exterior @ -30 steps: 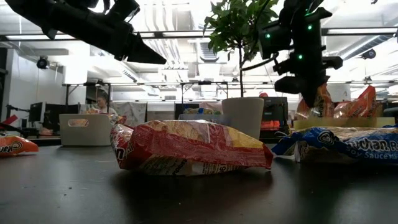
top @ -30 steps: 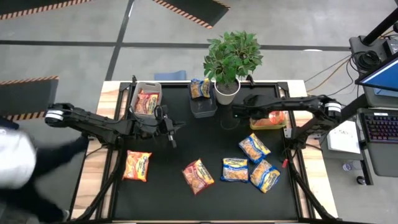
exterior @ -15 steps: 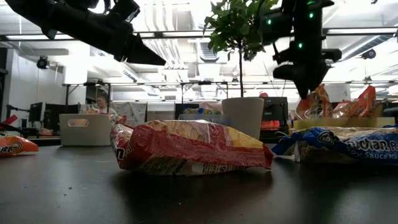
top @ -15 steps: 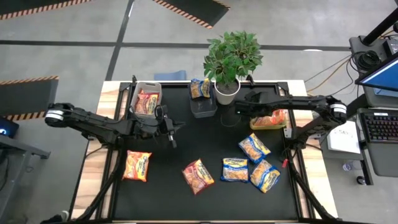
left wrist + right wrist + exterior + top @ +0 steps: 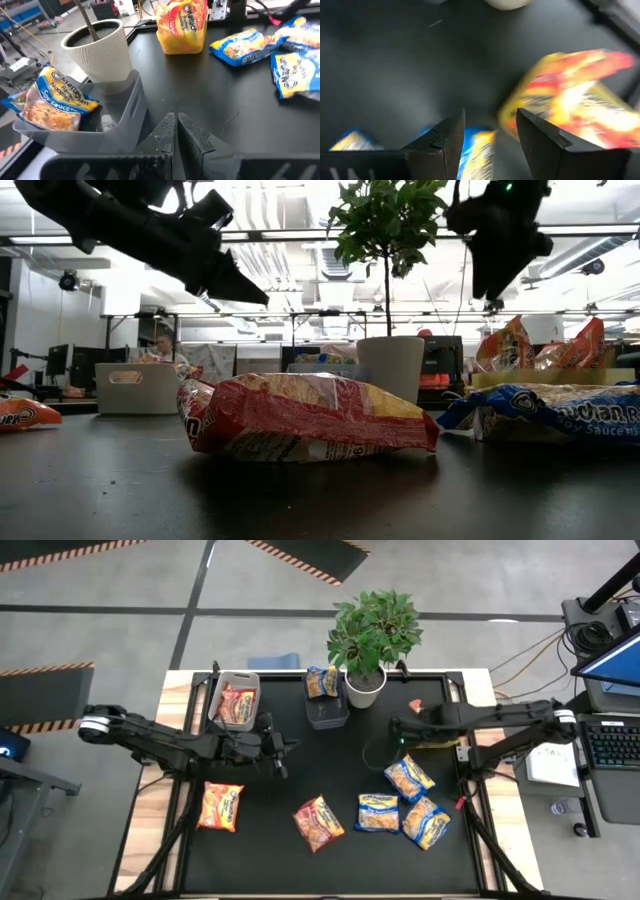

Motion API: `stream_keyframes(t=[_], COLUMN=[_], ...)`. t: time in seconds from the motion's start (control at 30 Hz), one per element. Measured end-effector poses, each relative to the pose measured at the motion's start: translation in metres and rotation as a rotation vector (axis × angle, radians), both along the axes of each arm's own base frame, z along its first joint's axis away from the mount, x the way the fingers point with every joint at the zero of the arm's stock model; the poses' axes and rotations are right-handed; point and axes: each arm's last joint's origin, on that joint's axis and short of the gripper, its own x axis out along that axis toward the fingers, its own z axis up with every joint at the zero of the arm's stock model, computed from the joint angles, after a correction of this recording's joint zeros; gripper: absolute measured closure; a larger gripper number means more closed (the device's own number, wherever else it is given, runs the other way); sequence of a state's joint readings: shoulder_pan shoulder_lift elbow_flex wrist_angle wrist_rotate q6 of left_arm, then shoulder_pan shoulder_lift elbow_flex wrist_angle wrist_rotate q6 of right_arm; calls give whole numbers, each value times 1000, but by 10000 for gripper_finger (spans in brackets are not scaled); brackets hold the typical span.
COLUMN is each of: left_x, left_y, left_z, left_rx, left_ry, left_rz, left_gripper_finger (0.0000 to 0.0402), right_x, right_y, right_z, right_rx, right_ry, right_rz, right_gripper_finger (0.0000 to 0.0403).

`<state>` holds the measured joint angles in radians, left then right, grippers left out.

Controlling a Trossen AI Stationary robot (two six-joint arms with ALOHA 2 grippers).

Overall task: Sort Maruchan noodles
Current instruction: Put the blue noodle pack into the black bin

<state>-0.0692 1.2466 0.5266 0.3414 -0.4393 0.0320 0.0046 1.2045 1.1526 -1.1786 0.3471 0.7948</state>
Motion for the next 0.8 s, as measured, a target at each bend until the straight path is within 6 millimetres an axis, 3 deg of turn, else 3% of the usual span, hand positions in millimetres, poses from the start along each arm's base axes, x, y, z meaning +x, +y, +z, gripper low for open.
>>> stream_keyframes(t=[0.23, 0.5, 0.8], left_x=[6, 12, 14], left_y=[-2, -17, -19], left_z=[9, 19, 15], left_rx=[-116, -191, -210], left_ry=[-165, -341, -333], left_rz=[23, -31, -32], left_gripper_finger=[402, 402, 402], right_x=[11, 45, 46], right_y=[42, 47, 45], right_z=[-19, -16, -19], right_rx=[23, -148, -191], right_ry=[-20, -352, -350], right_rz=[310, 637, 698], right_gripper_finger=[272, 315, 339])
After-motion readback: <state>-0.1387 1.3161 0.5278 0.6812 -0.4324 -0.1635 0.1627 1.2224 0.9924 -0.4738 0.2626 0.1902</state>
